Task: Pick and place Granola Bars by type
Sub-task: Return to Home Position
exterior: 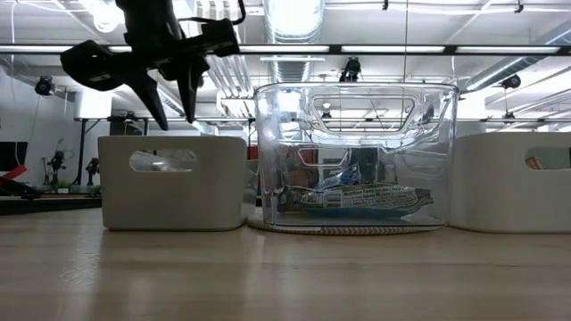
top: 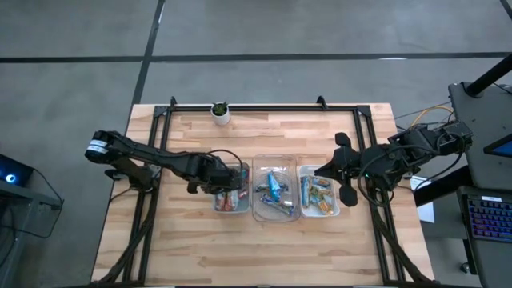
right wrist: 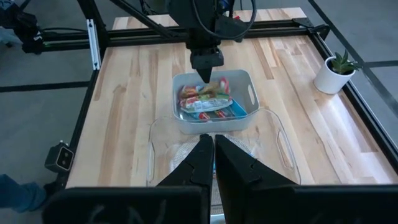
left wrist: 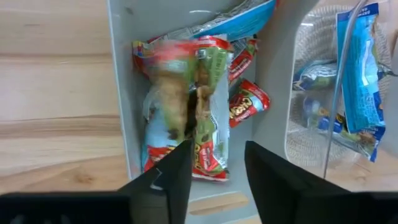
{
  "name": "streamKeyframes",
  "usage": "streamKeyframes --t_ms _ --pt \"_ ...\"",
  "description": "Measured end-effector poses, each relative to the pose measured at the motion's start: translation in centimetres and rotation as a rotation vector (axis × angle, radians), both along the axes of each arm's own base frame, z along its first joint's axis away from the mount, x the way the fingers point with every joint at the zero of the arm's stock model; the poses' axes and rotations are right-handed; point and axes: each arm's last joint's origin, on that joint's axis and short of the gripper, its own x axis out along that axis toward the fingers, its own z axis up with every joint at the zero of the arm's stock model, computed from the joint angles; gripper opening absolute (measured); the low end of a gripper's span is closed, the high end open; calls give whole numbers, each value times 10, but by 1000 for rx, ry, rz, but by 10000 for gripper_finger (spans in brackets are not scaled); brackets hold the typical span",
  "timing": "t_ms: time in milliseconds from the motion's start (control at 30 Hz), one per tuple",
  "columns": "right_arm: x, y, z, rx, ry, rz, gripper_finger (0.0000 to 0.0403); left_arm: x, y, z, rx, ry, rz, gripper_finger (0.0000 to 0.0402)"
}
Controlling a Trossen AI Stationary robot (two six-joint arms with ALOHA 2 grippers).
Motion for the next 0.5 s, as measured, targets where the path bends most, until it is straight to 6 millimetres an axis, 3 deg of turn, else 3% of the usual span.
streamKeyframes --t_ms 133,267,500 --pt "0 0 0 0 0 0 9 0 0 0 11 1 -47 146" --pt "0 0 0 0 0 0 9 3 -1 2 47 -22 -175 139" --pt "0 0 0 0 0 0 9 12 -2 11 141 -112 -324 44"
